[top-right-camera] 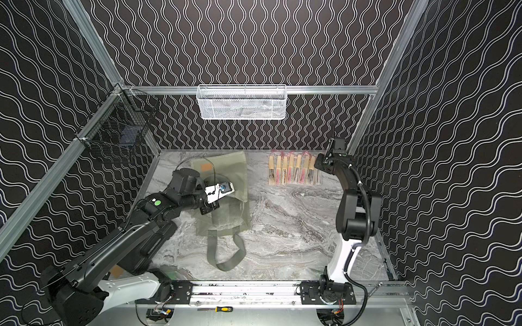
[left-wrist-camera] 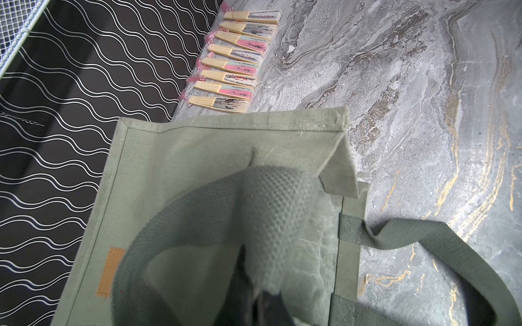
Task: Take out the folding fans from the tote bags
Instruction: Adjust the canvas bag at the center of the board.
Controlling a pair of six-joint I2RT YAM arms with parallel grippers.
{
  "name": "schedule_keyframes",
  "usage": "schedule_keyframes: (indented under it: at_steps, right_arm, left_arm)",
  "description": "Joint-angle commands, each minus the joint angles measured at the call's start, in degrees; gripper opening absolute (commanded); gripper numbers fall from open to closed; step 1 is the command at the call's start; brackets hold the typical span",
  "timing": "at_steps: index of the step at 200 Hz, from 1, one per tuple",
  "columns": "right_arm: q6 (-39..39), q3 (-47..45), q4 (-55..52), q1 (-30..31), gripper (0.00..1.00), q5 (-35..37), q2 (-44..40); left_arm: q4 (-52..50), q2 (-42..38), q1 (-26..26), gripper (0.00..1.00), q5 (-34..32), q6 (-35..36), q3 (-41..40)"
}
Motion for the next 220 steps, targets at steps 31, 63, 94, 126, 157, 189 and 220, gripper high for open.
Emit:
schedule_keyframes:
  at_steps: [31,63,94,126,157,189,220]
  right_arm:
    - [7.39,-21.22,14.68,8.81,0.41,1.44,-21.23]
    - [11.53,-35.04,20.82,17.62,0.4,2.16,-33.91]
    - [20.29,-49.4,34.31,26.28,0.39,-3.39,-44.37]
    - [25.38,-56.79,41.45,34.78,0.38,-7.46,-49.4]
    - [28.06,-60.24,40.52,42.36,0.39,-7.17,-53.67]
    - [32.23,-65.43,39.46,48.3,0.39,-5.47,-58.36]
    - [37.79,-69.25,37.59,54.73,0.38,3.88,-63.07]
  left_arm:
    - [2.07,0.61,-0.41,0.0,-0.59,-0.08,0.15]
    - [1.91,0.84,-0.48,0.0,-0.86,-0.06,0.22]
    - [1.87,0.43,-0.44,0.0,-0.77,0.0,0.35]
    - [1.77,1.19,-0.81,0.0,-1.04,-0.02,0.44]
    - [1.81,1.84,-1.25,0.0,-1.93,0.3,0.2]
    - [1.74,1.76,-1.26,0.0,-2.22,0.4,0.22]
    - [1.76,1.99,-1.2,0.0,-2.33,0.59,0.23]
